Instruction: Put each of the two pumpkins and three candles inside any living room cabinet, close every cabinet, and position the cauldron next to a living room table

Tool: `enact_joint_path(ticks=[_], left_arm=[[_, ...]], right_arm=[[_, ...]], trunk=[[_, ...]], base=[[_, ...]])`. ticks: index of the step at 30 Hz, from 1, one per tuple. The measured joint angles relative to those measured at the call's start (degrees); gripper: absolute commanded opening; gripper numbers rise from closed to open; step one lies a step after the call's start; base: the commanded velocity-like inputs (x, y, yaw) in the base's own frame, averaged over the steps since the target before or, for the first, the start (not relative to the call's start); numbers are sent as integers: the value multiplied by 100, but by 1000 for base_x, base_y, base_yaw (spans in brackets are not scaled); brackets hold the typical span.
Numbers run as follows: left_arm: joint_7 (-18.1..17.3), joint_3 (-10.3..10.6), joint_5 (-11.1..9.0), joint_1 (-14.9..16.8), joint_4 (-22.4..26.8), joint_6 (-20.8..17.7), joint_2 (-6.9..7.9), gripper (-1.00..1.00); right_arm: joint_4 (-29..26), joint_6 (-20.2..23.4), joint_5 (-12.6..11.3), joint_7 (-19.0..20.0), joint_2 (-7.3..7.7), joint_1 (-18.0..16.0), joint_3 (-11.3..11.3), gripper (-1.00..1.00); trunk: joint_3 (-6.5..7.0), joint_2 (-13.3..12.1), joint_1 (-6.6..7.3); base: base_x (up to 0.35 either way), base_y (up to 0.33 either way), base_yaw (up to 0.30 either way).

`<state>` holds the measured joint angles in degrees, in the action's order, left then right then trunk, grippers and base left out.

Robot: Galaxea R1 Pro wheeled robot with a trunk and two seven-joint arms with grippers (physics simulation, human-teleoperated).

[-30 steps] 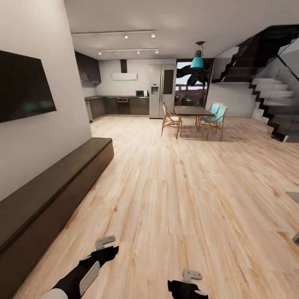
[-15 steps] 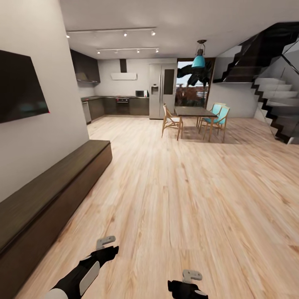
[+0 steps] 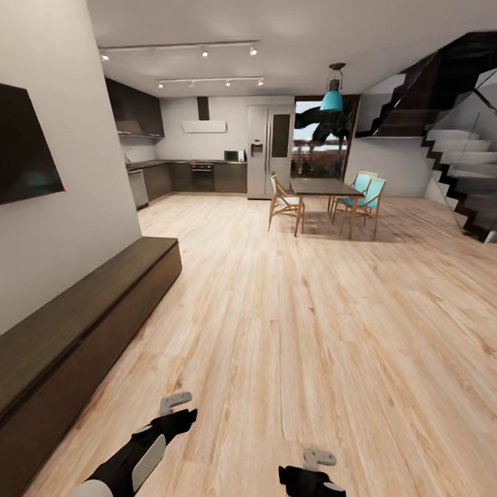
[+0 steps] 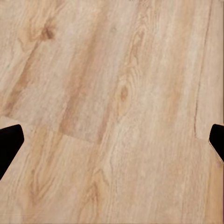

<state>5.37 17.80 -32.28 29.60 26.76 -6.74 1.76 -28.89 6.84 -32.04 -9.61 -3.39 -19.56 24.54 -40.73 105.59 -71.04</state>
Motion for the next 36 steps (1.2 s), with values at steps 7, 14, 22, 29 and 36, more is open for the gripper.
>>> enact_joint_path(ticks=[7,14,22,29,36], left_arm=[[-2,0,2,1,-2,1,-1,100],[0,0,1,0,5,1,0,100],[0,0,3,0,6,1,0,100],[0,0,2,0,5,55,0,100],[0,0,2,0,-2,86,-1,100]], right_arm=[[-2,1,-3,6,1,1,-1,100],[0,0,-4,2,0,0,0,100],[0,0,-4,1,0,0,0,100],[0,0,-4,4,0,0,0,100],[0,0,0,8,0,0,0,100]], trunk=[[7,0,0],[11,0,0],[11,0,0],[11,0,0],[11,0,0]], base=[[307,-162,-184],[304,-169,-63],[303,-170,-6],[303,-170,-1],[304,-170,0]])
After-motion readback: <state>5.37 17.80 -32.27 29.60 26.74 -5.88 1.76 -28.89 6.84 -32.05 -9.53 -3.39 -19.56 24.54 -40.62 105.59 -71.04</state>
